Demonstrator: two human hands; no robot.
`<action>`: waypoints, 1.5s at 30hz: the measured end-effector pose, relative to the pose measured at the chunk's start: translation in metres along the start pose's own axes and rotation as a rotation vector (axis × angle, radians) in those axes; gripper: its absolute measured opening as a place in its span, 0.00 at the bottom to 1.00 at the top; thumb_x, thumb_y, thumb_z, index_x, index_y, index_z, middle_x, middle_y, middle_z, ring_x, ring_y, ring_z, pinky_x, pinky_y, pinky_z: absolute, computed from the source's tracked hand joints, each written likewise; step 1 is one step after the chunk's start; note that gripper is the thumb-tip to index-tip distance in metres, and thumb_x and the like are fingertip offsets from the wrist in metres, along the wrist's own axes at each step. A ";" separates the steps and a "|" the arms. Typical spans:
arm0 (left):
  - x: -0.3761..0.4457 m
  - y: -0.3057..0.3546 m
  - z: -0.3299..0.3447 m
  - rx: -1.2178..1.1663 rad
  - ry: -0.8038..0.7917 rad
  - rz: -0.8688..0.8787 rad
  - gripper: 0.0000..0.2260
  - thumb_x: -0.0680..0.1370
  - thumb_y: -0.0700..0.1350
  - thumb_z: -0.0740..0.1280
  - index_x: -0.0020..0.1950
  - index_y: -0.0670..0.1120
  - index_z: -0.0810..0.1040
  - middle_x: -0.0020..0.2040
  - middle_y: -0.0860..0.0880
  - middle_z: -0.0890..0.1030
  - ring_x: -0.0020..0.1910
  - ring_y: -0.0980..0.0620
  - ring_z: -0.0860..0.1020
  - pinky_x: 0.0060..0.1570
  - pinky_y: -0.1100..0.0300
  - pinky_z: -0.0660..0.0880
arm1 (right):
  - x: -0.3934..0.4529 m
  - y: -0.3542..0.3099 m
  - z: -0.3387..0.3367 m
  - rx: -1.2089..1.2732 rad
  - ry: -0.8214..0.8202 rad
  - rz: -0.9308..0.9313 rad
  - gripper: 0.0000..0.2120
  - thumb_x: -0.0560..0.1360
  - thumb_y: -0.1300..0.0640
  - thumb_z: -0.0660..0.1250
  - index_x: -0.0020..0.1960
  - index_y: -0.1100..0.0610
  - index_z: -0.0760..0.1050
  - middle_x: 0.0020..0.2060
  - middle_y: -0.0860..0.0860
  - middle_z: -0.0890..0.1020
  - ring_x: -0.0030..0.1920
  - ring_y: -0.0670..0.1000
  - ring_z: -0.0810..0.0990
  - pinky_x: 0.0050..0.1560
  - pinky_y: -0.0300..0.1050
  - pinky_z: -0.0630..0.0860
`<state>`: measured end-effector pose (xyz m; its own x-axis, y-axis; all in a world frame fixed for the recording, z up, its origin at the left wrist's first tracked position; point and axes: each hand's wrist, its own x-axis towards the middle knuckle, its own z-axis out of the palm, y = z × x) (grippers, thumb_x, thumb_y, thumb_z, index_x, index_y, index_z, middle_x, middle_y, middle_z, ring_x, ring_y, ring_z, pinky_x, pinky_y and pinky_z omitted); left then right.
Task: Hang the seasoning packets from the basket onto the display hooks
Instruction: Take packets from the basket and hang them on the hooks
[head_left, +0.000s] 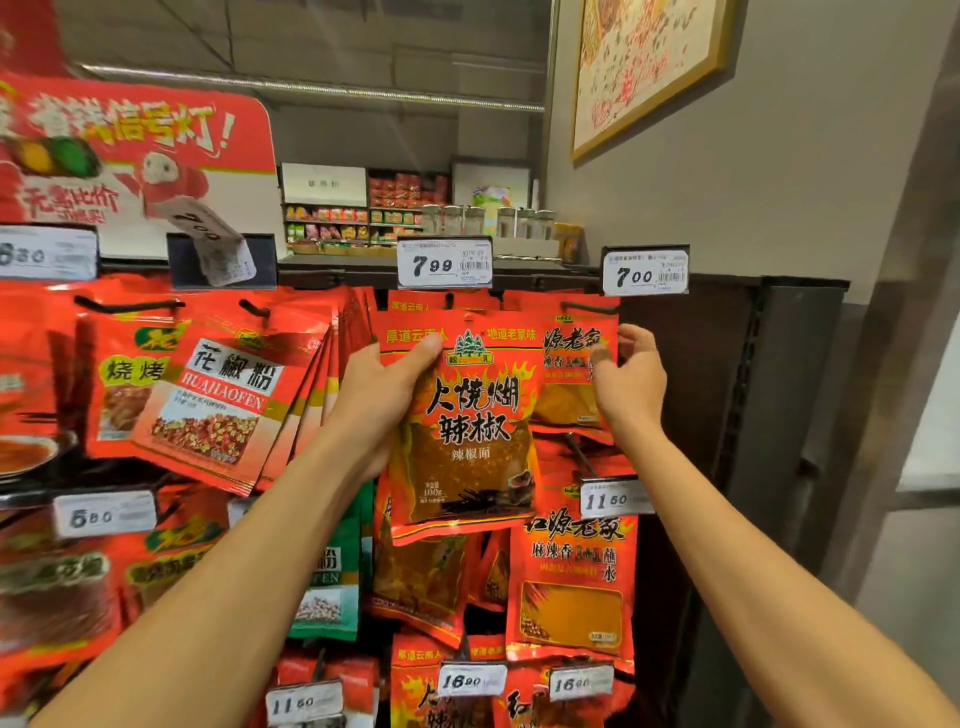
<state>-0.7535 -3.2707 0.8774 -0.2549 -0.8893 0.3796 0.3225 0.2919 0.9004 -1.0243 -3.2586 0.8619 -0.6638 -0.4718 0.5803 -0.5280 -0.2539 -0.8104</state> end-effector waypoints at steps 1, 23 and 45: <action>0.001 0.002 0.001 0.000 0.005 0.001 0.06 0.79 0.48 0.71 0.53 0.47 0.82 0.48 0.44 0.88 0.47 0.45 0.87 0.47 0.49 0.83 | -0.014 -0.007 -0.002 0.144 -0.056 0.018 0.12 0.78 0.57 0.68 0.60 0.54 0.76 0.53 0.54 0.84 0.55 0.55 0.83 0.60 0.57 0.78; 0.034 0.027 -0.002 0.123 0.134 -0.033 0.09 0.78 0.45 0.73 0.39 0.47 0.79 0.28 0.51 0.82 0.24 0.55 0.80 0.24 0.64 0.74 | -0.048 -0.094 0.054 0.522 -0.323 0.253 0.09 0.74 0.59 0.75 0.39 0.57 0.76 0.39 0.61 0.84 0.39 0.59 0.83 0.45 0.63 0.82; 0.174 -0.039 0.015 0.483 0.429 -0.164 0.18 0.81 0.49 0.68 0.66 0.39 0.75 0.56 0.43 0.81 0.55 0.42 0.80 0.55 0.53 0.78 | 0.057 -0.036 0.161 -0.011 -0.218 0.264 0.22 0.77 0.48 0.72 0.66 0.58 0.78 0.63 0.55 0.81 0.59 0.56 0.79 0.65 0.53 0.75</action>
<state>-0.8238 -3.4317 0.9119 0.1513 -0.9678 0.2011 -0.1601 0.1768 0.9711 -0.9582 -3.4120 0.9109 -0.6500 -0.6897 0.3192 -0.3601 -0.0904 -0.9285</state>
